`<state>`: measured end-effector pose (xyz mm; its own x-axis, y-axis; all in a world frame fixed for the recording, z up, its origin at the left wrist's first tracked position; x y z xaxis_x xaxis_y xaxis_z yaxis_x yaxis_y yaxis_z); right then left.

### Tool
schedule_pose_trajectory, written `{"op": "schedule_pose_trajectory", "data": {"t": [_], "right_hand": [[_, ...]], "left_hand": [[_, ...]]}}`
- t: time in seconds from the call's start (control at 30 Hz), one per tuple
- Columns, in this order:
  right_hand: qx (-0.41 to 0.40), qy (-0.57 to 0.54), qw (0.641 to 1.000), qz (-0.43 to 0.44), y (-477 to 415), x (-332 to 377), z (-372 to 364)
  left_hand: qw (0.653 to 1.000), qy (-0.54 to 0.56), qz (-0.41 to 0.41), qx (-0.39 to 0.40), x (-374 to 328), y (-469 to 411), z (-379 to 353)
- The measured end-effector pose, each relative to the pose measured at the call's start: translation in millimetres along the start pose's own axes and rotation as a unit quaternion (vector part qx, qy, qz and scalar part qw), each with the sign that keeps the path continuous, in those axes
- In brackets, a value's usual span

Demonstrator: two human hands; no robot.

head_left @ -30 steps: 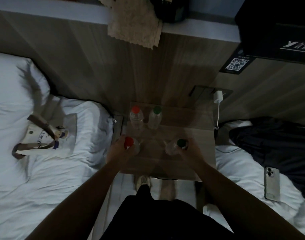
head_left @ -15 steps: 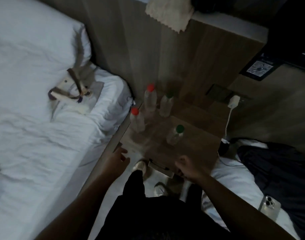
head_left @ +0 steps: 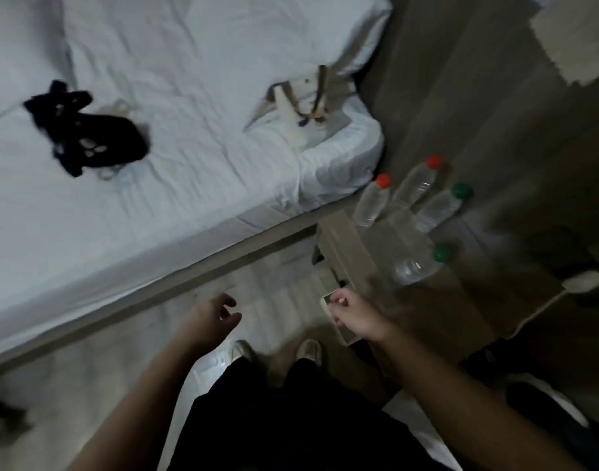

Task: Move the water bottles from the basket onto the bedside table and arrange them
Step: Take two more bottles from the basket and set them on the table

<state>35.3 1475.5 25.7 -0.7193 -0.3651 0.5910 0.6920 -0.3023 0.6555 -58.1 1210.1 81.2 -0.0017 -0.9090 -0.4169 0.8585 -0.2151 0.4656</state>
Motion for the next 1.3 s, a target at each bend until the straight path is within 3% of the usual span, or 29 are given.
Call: {"op": "schedule_pose_trajectory", "data": {"t": [0.27,0.53,0.87,1.3], "right_hand": [[0.051,0.147,0.983,0.102,16.8,86.0,-65.3],[0.082,0.197,0.964,0.157,58.0,148.7,-197.4],[0.171,0.271,0.908,0.269,153.0,234.3,-402.8],[0.276,0.316,0.827,0.375,215.8,314.0,-539.7]], "left_hand": [[0.988,0.107,0.102,-0.053,99.5,54.9,22.5],[0.971,0.155,0.153,-0.102,233.5,127.8,57.8],[0.906,0.268,0.264,-0.195,421.1,262.3,79.3],[0.804,0.358,0.347,-0.323,499.5,336.0,82.5]]}}
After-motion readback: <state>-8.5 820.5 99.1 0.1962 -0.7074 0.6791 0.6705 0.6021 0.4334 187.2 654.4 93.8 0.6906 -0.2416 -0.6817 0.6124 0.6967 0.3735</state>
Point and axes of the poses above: each hand's wrist, its own y-axis away from the middle knuckle, its own z-axis out of the back of the hand, x = y × z, the point moved 4 cm from there along -y, towards the middle knuckle, and after that the axes turned 8 degrees about -x, right-handed, at the moved point
